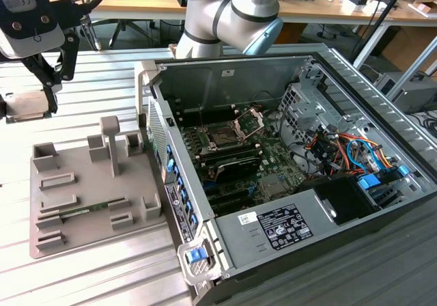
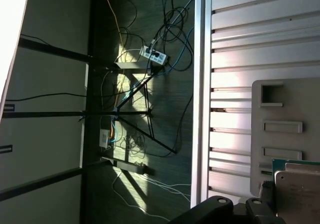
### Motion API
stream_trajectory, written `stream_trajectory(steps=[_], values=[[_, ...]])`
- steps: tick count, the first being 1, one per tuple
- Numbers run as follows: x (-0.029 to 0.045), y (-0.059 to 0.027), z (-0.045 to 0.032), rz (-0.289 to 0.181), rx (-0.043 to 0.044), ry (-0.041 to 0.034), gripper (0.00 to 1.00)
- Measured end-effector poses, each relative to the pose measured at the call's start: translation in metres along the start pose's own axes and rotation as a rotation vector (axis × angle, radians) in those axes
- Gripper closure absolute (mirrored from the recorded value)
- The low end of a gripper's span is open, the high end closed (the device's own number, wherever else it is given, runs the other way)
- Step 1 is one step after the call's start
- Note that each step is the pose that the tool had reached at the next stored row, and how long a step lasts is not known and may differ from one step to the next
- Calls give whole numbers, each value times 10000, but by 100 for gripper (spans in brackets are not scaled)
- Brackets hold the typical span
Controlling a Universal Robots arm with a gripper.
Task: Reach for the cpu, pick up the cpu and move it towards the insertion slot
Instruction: 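Pick up the cpu and move it towards the insertion slot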
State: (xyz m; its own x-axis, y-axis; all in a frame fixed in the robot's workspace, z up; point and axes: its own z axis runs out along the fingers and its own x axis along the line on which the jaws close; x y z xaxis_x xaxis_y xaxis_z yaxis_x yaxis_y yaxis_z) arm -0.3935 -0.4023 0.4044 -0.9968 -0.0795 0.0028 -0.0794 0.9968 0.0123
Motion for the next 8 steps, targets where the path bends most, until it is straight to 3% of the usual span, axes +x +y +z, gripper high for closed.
stream_trajectory(steps=[8], values=[[-36, -3, 0, 0, 0, 0, 45]])
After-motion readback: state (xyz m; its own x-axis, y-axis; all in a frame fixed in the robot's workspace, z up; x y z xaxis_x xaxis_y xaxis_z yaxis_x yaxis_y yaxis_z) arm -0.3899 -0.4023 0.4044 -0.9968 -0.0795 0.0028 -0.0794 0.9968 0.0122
